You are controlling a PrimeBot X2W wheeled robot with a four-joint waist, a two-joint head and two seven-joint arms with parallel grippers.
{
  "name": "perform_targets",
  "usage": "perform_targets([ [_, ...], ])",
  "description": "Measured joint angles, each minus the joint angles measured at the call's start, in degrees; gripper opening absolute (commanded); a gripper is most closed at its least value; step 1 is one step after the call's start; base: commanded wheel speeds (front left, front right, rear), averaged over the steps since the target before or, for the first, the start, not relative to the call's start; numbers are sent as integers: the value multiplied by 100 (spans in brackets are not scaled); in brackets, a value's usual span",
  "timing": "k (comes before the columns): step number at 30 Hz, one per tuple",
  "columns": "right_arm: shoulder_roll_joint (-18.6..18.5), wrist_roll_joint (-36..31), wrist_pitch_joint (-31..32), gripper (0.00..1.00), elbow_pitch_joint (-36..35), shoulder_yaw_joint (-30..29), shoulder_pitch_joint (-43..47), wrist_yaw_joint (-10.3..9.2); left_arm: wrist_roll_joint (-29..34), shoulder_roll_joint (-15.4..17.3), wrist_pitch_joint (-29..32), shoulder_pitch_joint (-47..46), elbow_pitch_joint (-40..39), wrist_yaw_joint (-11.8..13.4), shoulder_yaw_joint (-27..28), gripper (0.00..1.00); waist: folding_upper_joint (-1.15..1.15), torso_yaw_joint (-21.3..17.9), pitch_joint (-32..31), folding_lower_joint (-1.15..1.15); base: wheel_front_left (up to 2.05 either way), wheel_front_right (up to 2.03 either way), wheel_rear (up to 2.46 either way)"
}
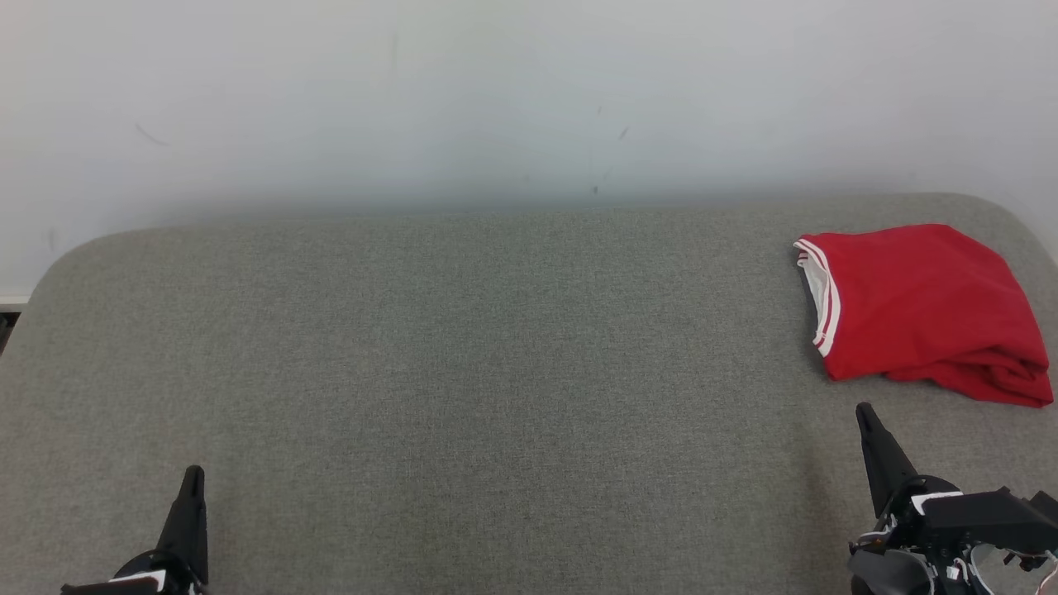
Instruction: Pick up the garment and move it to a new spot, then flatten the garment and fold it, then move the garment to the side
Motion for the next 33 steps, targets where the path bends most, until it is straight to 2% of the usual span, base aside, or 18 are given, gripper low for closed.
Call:
perform_targets([
  [33,0,0,0,0,-3,0,0,0,0,0,0,0,-3,0,0,0,0,0,0,0,0,0,0],
])
